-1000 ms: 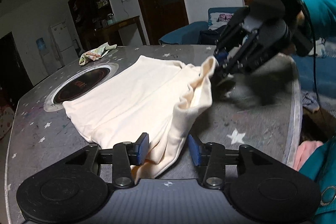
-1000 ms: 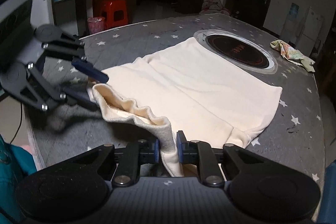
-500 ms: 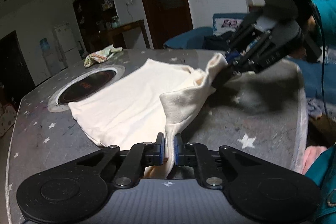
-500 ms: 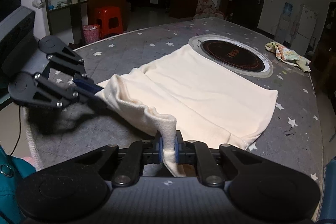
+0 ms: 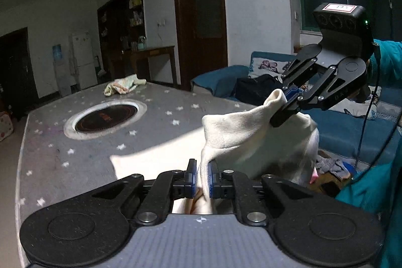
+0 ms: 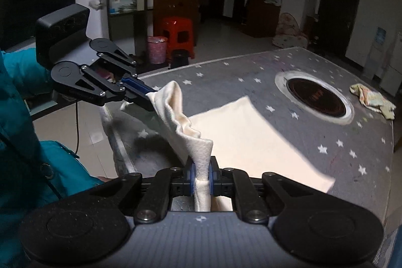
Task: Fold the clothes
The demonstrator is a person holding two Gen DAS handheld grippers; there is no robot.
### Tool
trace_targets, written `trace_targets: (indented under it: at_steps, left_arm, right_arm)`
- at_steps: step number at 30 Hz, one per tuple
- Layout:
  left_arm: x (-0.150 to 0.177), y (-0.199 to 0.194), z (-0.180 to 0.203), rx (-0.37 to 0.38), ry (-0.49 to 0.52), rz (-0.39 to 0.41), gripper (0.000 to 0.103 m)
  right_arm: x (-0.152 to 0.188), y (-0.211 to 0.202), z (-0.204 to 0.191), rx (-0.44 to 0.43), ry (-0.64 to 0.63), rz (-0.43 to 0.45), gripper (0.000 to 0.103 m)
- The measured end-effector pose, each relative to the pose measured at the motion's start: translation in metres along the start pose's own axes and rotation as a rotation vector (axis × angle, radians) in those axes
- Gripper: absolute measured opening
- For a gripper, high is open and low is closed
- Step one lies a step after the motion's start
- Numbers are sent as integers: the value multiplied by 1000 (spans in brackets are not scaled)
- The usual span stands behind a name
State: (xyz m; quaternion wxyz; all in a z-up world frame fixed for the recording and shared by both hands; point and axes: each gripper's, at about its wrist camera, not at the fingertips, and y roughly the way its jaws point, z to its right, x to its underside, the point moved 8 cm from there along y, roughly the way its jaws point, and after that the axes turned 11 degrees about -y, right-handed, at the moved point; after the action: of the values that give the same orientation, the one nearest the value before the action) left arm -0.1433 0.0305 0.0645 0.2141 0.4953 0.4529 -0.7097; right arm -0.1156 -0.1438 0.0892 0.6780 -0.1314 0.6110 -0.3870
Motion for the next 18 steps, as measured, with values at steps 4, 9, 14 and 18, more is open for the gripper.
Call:
trace_targets:
  at_steps: [4,9,14,18]
  left_arm:
    - [-22,22,-12,-28,22,18,9]
    - [-46,71,-34,-63,63,-7,9]
    - [-47,135,-65,-116,39,-93,10]
    - [-32,175,-80,-173,17,-151,13]
  right_arm:
    - [-10,4,23,45,8,2,9]
    - [-12,23,68,112,47,-18,9]
    - [0,56,109,148,113,-63,9]
    - [21,90,133,172,193,-101,9]
